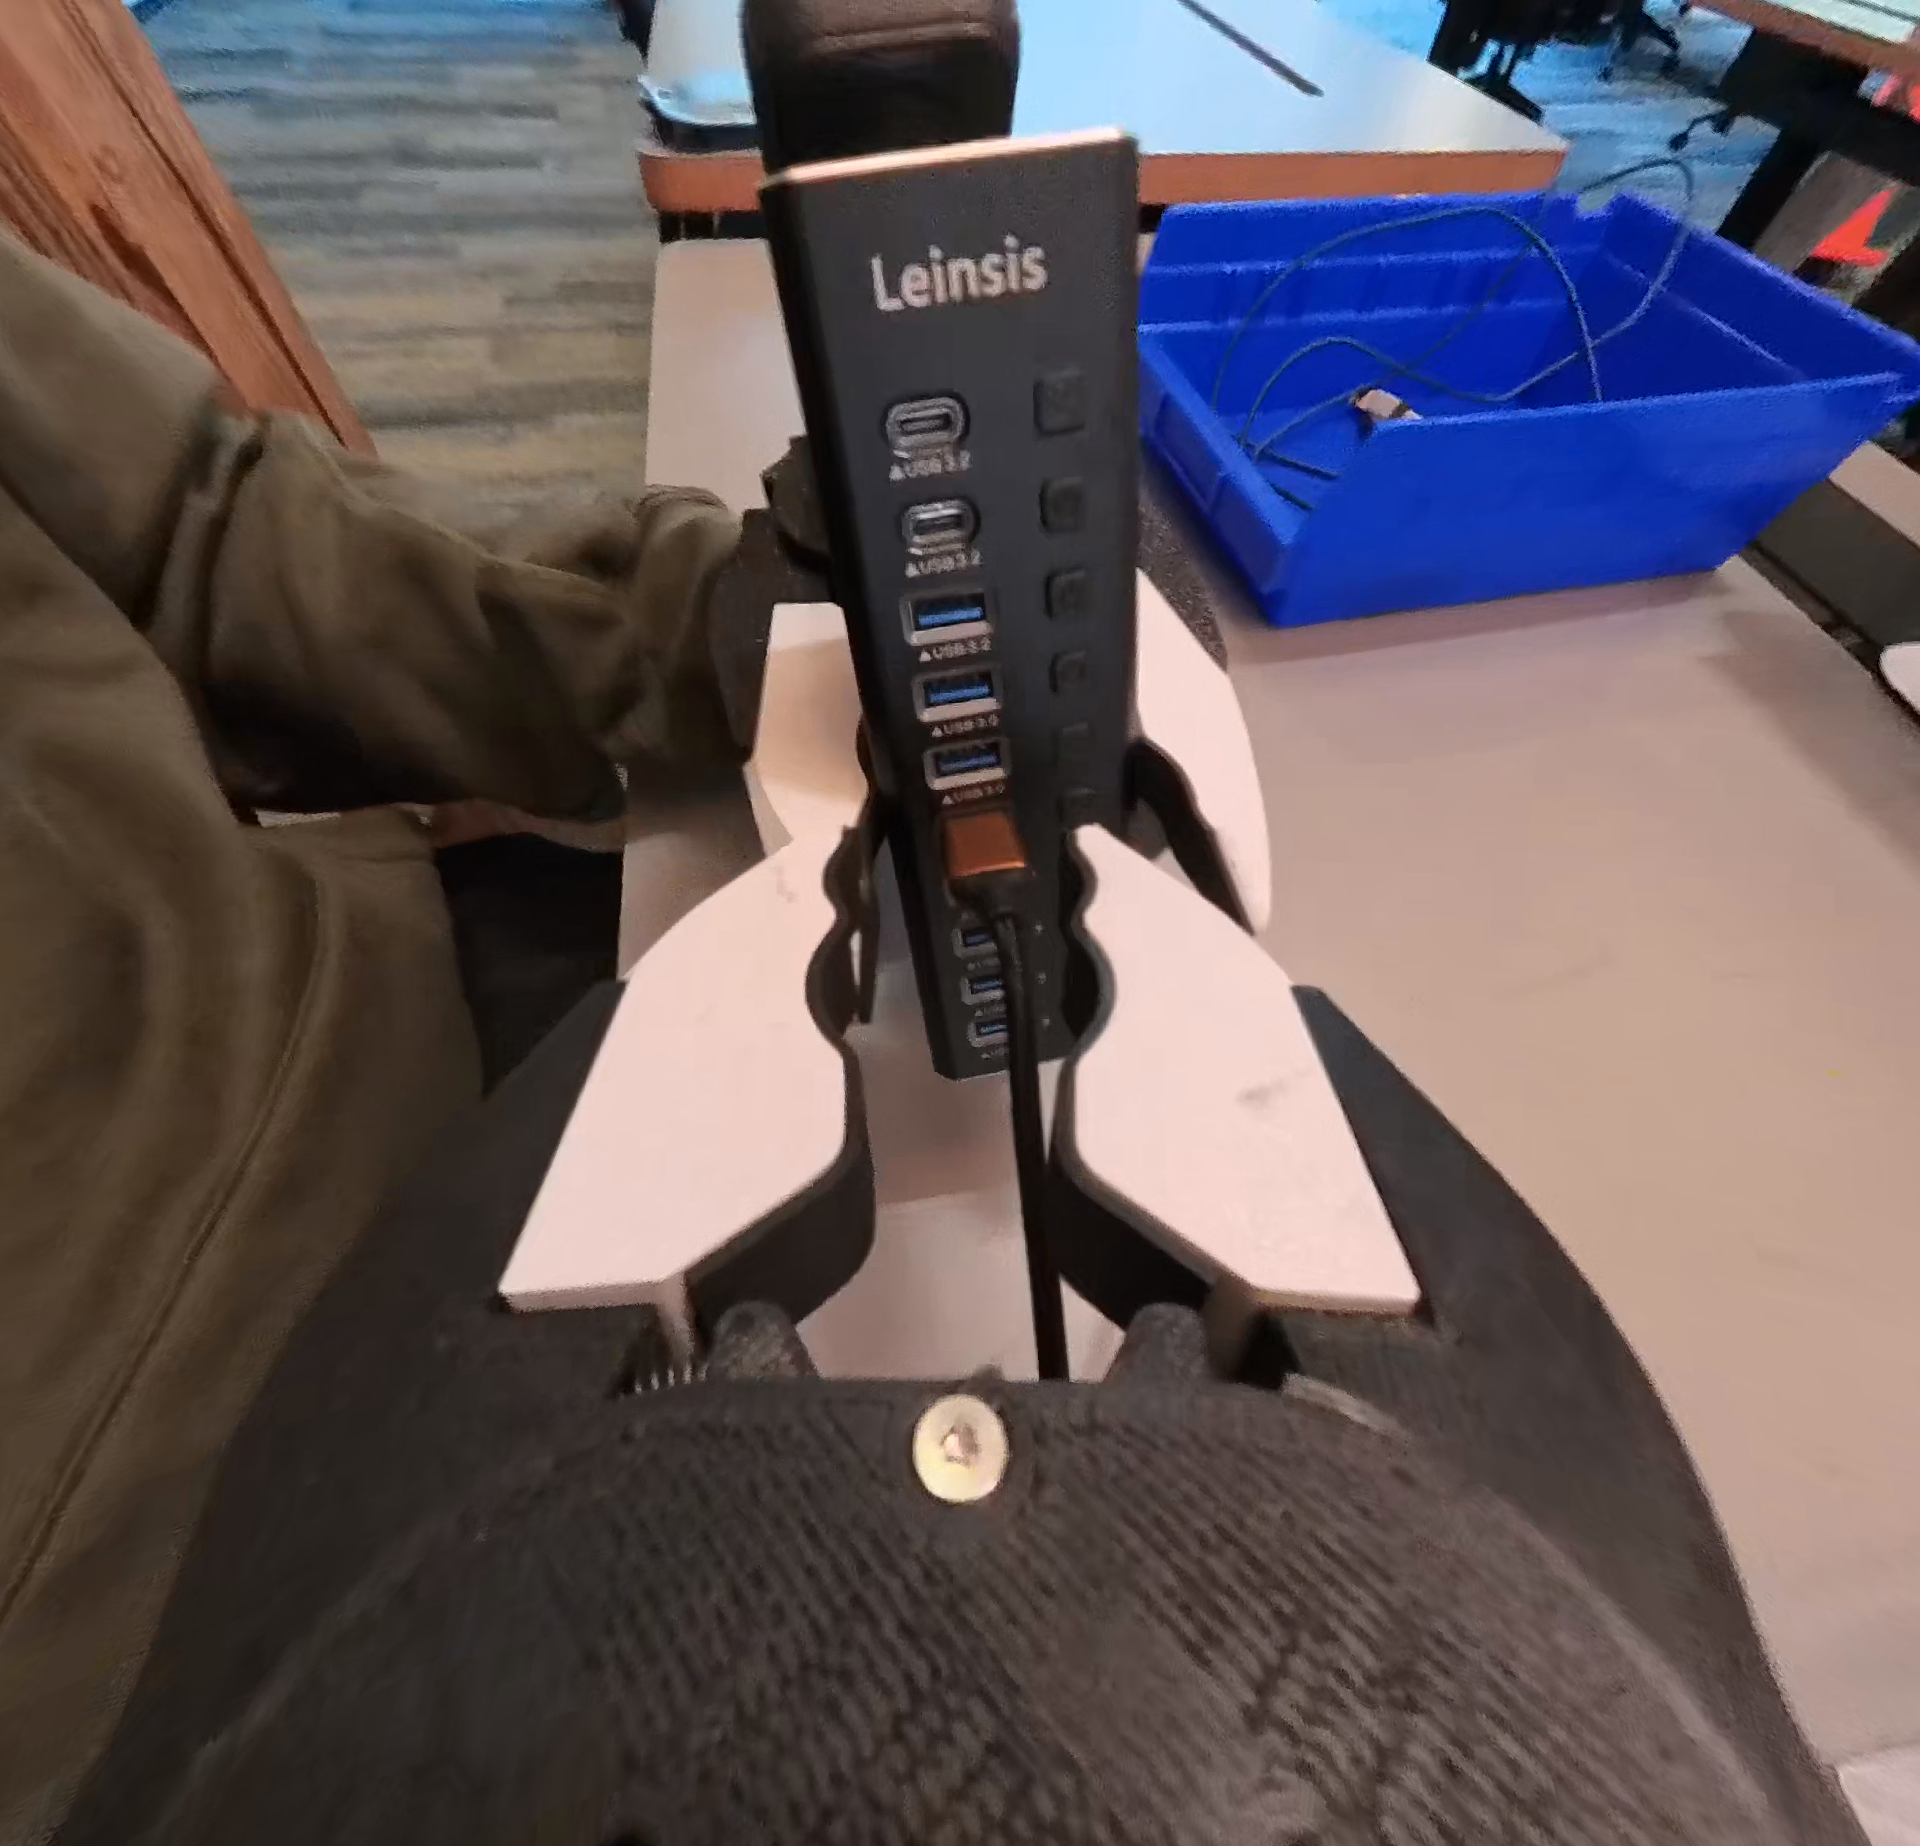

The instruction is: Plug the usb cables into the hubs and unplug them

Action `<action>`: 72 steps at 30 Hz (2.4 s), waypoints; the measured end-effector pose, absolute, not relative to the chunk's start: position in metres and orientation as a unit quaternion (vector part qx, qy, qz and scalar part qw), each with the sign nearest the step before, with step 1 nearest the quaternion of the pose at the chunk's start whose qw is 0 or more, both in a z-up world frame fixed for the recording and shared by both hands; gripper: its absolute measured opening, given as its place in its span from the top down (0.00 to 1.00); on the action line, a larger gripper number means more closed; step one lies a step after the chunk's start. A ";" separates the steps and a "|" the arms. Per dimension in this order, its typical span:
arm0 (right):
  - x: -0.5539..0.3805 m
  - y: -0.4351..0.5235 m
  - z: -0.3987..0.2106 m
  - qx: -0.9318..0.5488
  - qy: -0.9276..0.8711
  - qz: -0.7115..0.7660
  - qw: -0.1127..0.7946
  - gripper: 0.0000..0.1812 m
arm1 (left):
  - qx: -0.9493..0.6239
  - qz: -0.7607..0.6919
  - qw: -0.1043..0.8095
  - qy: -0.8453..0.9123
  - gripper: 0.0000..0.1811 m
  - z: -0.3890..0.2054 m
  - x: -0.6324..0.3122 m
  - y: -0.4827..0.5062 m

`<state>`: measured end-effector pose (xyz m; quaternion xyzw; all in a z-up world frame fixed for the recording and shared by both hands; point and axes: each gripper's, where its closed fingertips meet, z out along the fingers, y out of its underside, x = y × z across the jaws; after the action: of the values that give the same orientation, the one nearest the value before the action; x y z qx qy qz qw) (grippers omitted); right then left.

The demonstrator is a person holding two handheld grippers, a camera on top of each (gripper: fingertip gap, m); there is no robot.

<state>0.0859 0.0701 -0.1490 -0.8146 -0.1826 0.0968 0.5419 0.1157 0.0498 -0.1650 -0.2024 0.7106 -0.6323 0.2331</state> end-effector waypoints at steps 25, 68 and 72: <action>0.082 0.062 -0.152 -0.787 -0.156 0.123 0.585 0.92 | -0.159 -0.639 0.220 0.720 0.61 -0.170 0.105 0.041; 0.366 -0.023 0.008 -0.742 0.000 -0.334 0.582 0.91 | -0.258 -0.586 0.277 0.716 0.61 -0.163 0.117 0.112; 0.375 -0.011 0.016 -0.744 -0.003 -0.329 0.581 0.91 | -0.259 -0.586 0.265 0.721 0.61 -0.170 0.118 0.109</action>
<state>0.3749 -0.0115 0.0160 -0.7444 -0.0026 -0.3286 0.5812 0.1184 0.1093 -0.1699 -0.2588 0.7207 -0.5860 0.2650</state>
